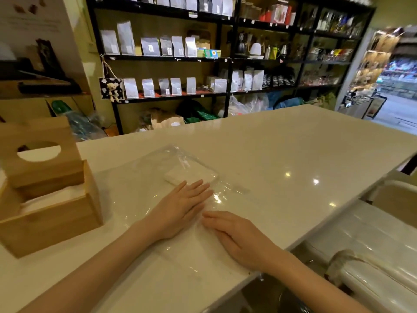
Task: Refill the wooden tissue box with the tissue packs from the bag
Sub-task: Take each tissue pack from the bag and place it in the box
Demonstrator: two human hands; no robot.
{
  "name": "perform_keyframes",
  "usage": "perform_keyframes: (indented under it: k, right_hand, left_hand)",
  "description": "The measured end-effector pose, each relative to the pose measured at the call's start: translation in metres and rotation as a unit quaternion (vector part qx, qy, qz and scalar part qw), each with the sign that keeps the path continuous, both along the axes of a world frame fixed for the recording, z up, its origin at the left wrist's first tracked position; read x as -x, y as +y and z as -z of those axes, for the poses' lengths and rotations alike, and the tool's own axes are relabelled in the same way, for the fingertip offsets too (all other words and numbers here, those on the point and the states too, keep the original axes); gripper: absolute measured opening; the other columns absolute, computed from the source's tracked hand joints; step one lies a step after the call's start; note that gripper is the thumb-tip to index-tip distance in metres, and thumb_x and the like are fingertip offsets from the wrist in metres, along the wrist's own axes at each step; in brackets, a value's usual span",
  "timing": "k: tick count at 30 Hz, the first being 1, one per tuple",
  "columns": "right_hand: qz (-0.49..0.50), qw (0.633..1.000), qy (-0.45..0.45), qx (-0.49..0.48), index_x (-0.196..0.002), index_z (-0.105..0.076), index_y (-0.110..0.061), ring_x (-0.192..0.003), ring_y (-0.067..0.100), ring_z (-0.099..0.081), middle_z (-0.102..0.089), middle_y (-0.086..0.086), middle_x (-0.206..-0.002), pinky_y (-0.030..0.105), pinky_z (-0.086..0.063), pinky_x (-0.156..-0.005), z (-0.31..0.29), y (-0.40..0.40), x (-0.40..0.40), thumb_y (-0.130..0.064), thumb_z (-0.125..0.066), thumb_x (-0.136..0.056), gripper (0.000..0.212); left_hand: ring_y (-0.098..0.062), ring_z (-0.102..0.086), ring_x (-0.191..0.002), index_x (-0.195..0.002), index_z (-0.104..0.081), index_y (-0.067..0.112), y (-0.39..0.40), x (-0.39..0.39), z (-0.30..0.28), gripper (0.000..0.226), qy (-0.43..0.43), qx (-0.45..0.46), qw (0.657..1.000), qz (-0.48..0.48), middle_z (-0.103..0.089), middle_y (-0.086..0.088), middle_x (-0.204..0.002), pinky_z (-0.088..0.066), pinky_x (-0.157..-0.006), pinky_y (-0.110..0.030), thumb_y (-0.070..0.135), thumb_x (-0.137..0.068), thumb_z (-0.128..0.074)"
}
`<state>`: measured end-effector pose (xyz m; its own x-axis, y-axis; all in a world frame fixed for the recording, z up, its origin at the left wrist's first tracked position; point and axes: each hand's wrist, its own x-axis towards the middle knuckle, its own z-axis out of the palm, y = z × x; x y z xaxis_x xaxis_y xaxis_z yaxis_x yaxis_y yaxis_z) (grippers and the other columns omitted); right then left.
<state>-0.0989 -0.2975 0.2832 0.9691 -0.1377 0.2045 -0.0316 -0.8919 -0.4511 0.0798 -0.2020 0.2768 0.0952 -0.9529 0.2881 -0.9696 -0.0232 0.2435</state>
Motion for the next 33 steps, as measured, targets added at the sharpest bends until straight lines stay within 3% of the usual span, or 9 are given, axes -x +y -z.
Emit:
perform_keyframes:
  k: [3,7,12,14,17,20,23,26,33]
  right_hand:
    - [-0.023,0.999,-0.026,-0.012,-0.124,-0.057,-0.022,-0.129,0.001,-0.041,-0.056,-0.005,-0.134,0.006,-0.025,-0.105,-0.003,-0.003,-0.005,-0.023,-0.035,-0.096,0.035]
    - [-0.049,0.995,-0.060,0.055,-0.119,-0.059,-0.015,-0.129,0.008,-0.040,-0.062,0.000,-0.127,0.025,-0.031,-0.107,-0.004,-0.010,-0.020,-0.019,-0.035,-0.093,0.036]
    - [-0.012,0.992,0.004,0.124,-0.148,-0.013,-0.015,-0.146,0.016,-0.001,-0.011,0.004,-0.158,0.034,-0.003,-0.120,0.001,-0.025,-0.065,-0.025,-0.028,-0.095,0.056]
    - [0.010,0.990,0.015,0.141,-0.147,-0.011,-0.010,-0.144,0.016,0.004,-0.008,0.007,-0.158,0.034,-0.007,-0.120,0.003,-0.028,-0.082,-0.029,-0.025,-0.098,0.055]
    - [0.047,0.984,0.000,0.169,-0.140,-0.032,-0.002,-0.140,0.026,-0.026,-0.033,0.014,-0.150,0.046,-0.030,-0.113,0.000,-0.025,-0.102,-0.049,0.005,-0.092,0.077]
    - [0.055,0.982,-0.010,0.179,-0.144,-0.023,-0.004,-0.144,0.019,-0.016,-0.022,0.011,-0.155,0.035,-0.013,-0.119,0.005,-0.024,-0.111,-0.058,0.011,-0.083,0.088]
    - [0.048,0.989,0.063,0.127,-0.147,-0.009,-0.008,-0.146,0.017,0.000,-0.008,0.009,-0.158,0.035,0.005,-0.117,0.007,-0.025,-0.112,-0.065,0.019,-0.066,0.103]
    - [0.055,0.990,0.064,0.114,-0.147,-0.009,-0.008,-0.146,0.015,0.000,-0.008,0.009,-0.158,0.032,0.007,-0.116,0.009,-0.025,-0.109,-0.068,0.012,-0.074,0.097]
    - [0.041,0.990,0.085,0.105,-0.147,-0.010,-0.008,-0.146,0.014,-0.001,-0.008,0.008,-0.158,0.027,0.009,-0.113,-0.004,-0.016,-0.065,-0.063,0.015,-0.063,0.103]
  left_hand:
    - [0.011,-0.006,-0.138,-0.137,-0.026,0.038,0.000,0.001,-0.013,0.048,0.128,0.018,0.992,-0.014,-0.019,0.022,-0.147,0.003,-0.111,-0.007,0.051,-0.091,-0.017]
    - [0.006,-0.016,-0.139,-0.134,-0.039,0.035,0.003,-0.001,-0.026,0.039,0.236,0.054,0.970,-0.017,-0.029,0.017,-0.148,-0.012,-0.116,-0.018,0.028,-0.096,-0.036]
    - [0.009,-0.017,-0.137,-0.129,-0.030,0.044,-0.002,-0.004,-0.030,0.036,0.268,0.049,0.962,-0.024,-0.024,0.033,-0.137,-0.011,-0.116,-0.019,0.034,-0.095,-0.034]
    - [0.009,-0.015,-0.135,-0.132,-0.023,0.041,-0.009,-0.015,-0.032,0.036,0.288,0.042,0.954,-0.075,-0.021,0.029,-0.140,-0.006,-0.119,-0.027,0.031,-0.098,-0.029]
    - [0.003,-0.007,-0.139,-0.143,-0.018,0.028,-0.017,-0.043,-0.031,0.044,0.198,-0.023,0.962,-0.189,-0.014,0.012,-0.154,0.005,-0.116,-0.026,0.032,-0.099,-0.018]
    - [-0.009,-0.002,-0.145,-0.146,-0.006,0.019,-0.019,-0.060,-0.016,0.049,0.127,-0.100,0.960,-0.230,-0.003,0.003,-0.157,0.004,-0.116,-0.030,0.029,-0.099,-0.011]
    - [-0.012,-0.005,-0.145,-0.146,-0.007,0.020,-0.020,-0.064,0.000,0.051,0.168,-0.099,0.957,-0.213,-0.006,0.003,-0.157,0.001,-0.116,-0.029,0.033,-0.097,-0.005]
    - [-0.007,-0.010,-0.143,-0.146,-0.014,0.024,-0.023,-0.064,0.002,0.047,0.178,-0.081,0.958,-0.212,-0.012,0.006,-0.156,0.000,-0.116,-0.027,0.027,-0.099,-0.008]
    - [-0.013,-0.008,-0.145,-0.146,-0.009,0.025,-0.021,-0.062,0.003,0.048,0.025,-0.129,0.971,-0.202,-0.009,0.001,-0.158,-0.006,-0.117,-0.038,0.020,-0.099,-0.015]
